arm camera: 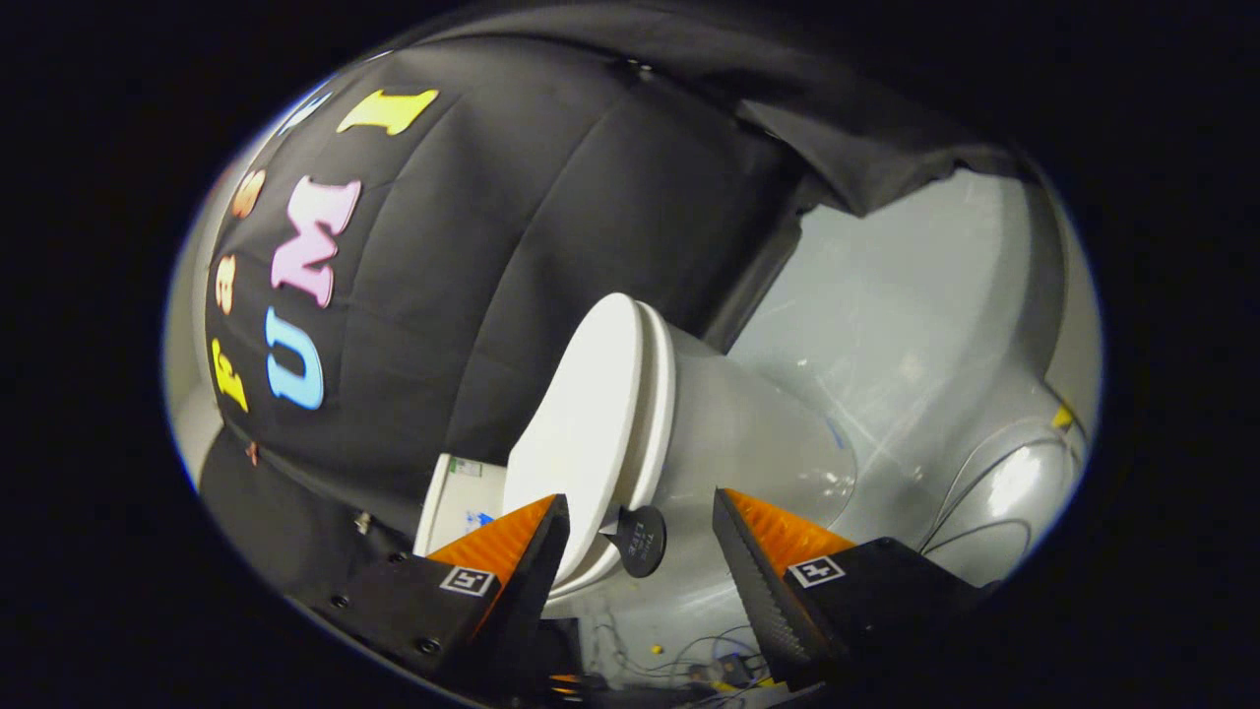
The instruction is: Open the toilet lid.
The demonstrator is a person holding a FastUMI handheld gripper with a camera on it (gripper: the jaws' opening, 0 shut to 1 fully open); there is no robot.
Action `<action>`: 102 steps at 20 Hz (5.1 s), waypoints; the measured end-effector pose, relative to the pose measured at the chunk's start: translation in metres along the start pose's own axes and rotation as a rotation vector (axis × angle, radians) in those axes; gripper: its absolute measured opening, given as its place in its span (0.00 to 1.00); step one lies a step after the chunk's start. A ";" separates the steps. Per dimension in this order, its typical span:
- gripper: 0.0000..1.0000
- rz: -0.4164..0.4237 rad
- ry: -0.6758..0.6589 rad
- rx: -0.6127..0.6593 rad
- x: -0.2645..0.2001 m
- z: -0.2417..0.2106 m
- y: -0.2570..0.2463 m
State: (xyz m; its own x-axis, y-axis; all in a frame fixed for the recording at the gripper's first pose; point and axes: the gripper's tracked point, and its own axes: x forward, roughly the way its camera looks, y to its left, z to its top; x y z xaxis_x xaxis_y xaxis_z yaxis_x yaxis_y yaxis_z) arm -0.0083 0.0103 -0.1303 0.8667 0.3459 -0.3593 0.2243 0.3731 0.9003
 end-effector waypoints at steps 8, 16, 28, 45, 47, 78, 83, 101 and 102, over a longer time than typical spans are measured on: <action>0.44 0.028 0.043 0.097 0.008 -0.010 -0.004; 0.21 0.030 0.050 0.121 0.034 -0.019 -0.007; 0.05 0.027 0.059 0.094 0.016 -0.011 -0.004; 0.05 -0.030 0.014 -0.071 0.007 -0.001 0.041; 0.05 -0.023 0.013 -0.108 0.003 -0.002 0.053; 0.05 -0.104 -0.112 -0.629 -0.032 -0.039 0.259; 0.05 -0.139 -0.141 -0.701 -0.032 -0.053 0.282; 0.05 -0.245 -0.233 -0.937 -0.025 -0.114 0.355; 0.05 -0.250 -0.242 -0.947 -0.024 -0.117 0.359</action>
State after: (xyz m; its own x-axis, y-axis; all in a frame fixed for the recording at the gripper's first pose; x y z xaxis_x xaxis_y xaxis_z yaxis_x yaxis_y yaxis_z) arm -0.0008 0.2361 0.1726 0.9340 0.0191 -0.3567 0.0573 0.9776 0.2026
